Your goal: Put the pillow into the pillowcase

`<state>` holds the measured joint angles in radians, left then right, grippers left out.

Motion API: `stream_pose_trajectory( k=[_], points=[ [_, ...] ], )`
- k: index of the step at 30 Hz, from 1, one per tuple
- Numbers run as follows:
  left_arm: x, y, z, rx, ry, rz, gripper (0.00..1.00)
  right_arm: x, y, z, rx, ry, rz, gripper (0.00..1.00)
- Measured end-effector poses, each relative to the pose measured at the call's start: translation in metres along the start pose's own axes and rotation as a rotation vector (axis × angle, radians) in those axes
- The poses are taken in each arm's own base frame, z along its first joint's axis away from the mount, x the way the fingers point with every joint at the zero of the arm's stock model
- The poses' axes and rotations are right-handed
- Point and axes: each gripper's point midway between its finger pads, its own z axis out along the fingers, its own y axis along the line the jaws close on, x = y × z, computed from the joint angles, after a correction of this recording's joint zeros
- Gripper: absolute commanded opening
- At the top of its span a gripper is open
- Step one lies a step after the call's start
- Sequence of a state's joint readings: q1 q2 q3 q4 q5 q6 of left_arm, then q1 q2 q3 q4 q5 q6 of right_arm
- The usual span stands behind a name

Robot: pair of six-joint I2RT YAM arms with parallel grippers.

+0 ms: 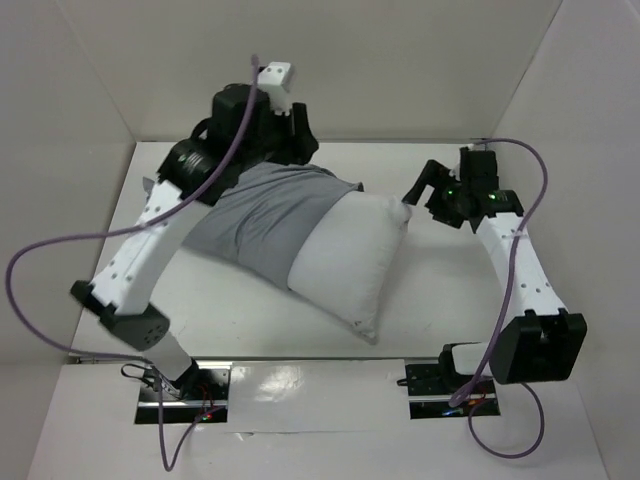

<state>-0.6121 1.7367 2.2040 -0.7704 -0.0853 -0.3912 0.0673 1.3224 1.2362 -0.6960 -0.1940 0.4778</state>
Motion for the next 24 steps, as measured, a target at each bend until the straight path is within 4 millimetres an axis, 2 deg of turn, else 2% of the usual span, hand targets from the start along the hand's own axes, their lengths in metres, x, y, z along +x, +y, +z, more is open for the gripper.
stream_pose_trajectory(
  k=[2,3,5,8,11,13,15,17,19,21,22,24],
  points=[
    [-0.003,-0.003,-0.041,-0.007,-0.043,0.007,0.71,-0.015,-0.015,-0.010,0.023,-0.061,0.038,1.00],
    [0.003,-0.003,-0.054,-0.014,-0.046,0.011,0.74,-0.018,-0.020,-0.017,0.021,-0.082,0.049,1.00],
    [0.025,0.000,-0.067,-0.045,-0.024,0.020,0.75,-0.017,-0.023,-0.030,0.000,-0.112,0.058,1.00],
    [0.082,0.004,-0.056,-0.108,0.080,0.048,0.76,0.004,-0.013,-0.036,-0.076,-0.079,0.028,1.00],
    [0.163,0.016,-0.028,-0.201,0.258,0.106,0.75,0.042,-0.009,-0.027,-0.123,0.020,0.000,1.00],
    [0.212,0.029,-0.018,-0.261,0.377,0.141,0.75,0.069,-0.012,-0.021,-0.138,0.090,-0.001,1.00],
    [0.239,0.042,-0.017,-0.315,0.443,0.158,0.73,0.094,-0.016,-0.017,-0.147,0.154,0.006,1.00],
    [0.244,0.046,-0.018,-0.342,0.448,0.159,0.70,0.111,-0.019,-0.015,-0.157,0.197,0.015,1.00],
    [0.239,0.048,-0.016,-0.363,0.422,0.152,0.61,0.123,-0.021,-0.013,-0.165,0.225,0.024,1.00],
    [0.236,0.049,-0.015,-0.376,0.403,0.146,0.47,0.132,-0.019,-0.011,-0.182,0.250,0.025,0.99],
    [0.235,0.050,-0.013,-0.386,0.395,0.141,0.25,0.136,-0.018,-0.011,-0.193,0.258,0.021,0.99],
    [0.235,0.051,-0.012,-0.395,0.389,0.137,0.05,0.139,-0.012,-0.010,-0.221,0.268,0.015,0.92]
  ],
)
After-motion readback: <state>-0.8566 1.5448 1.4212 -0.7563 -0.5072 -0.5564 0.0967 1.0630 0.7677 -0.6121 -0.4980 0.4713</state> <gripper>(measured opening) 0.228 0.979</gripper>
